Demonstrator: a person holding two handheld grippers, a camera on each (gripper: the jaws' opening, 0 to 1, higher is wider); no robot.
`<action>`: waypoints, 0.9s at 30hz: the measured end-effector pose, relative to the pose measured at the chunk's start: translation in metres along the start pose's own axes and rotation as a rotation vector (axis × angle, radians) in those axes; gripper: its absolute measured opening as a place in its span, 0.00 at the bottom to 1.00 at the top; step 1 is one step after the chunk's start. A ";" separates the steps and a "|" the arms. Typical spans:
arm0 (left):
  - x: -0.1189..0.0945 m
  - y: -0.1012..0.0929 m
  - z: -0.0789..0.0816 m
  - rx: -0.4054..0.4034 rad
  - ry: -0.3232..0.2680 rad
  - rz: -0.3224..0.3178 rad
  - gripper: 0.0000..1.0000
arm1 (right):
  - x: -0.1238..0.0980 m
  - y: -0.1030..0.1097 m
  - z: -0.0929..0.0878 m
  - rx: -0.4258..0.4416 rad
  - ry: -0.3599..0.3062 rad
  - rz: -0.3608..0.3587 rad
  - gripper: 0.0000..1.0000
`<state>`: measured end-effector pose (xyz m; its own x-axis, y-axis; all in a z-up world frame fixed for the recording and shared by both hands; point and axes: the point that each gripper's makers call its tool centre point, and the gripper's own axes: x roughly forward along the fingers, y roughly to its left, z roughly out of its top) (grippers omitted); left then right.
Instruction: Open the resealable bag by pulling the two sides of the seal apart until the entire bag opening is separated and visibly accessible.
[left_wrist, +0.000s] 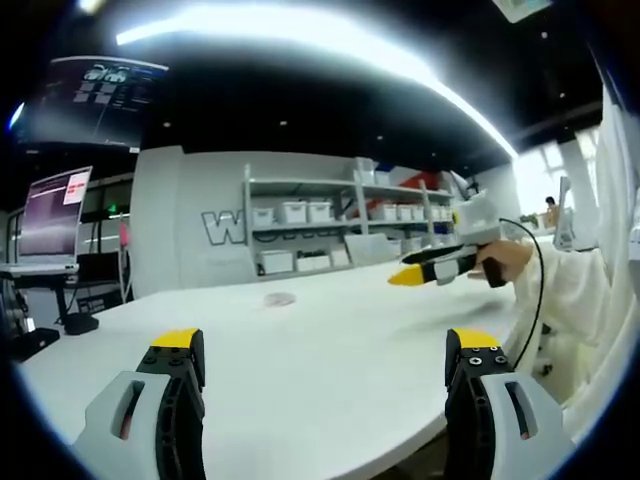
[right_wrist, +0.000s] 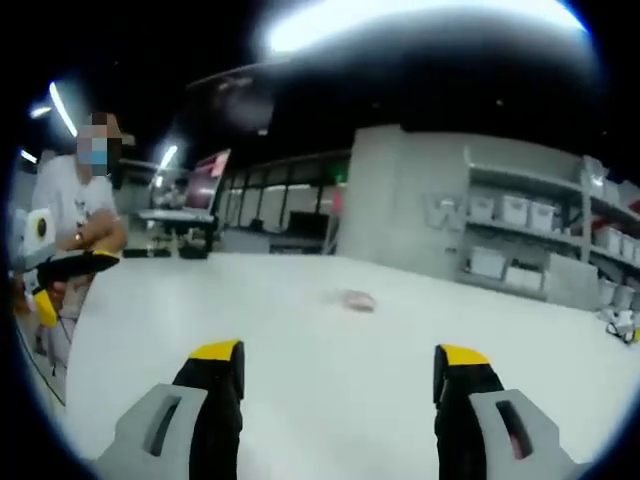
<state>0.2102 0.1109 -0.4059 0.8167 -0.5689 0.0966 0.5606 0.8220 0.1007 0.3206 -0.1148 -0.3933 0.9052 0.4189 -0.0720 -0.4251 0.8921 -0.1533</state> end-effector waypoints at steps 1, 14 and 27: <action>0.000 0.001 0.001 0.001 -0.002 0.001 0.99 | -0.001 0.000 0.000 0.001 -0.002 -0.001 0.78; 0.001 0.005 -0.001 -0.017 -0.009 0.008 0.99 | -0.017 -0.005 -0.009 -0.042 0.022 -0.083 0.74; 0.004 0.003 -0.001 -0.023 -0.006 0.002 0.99 | -0.023 -0.014 -0.012 -0.074 0.038 -0.152 0.73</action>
<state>0.2152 0.1112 -0.4063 0.8173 -0.5670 0.1024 0.5617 0.8237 0.0775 0.3058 -0.1384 -0.4010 0.9590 0.2721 -0.0798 -0.2834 0.9291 -0.2377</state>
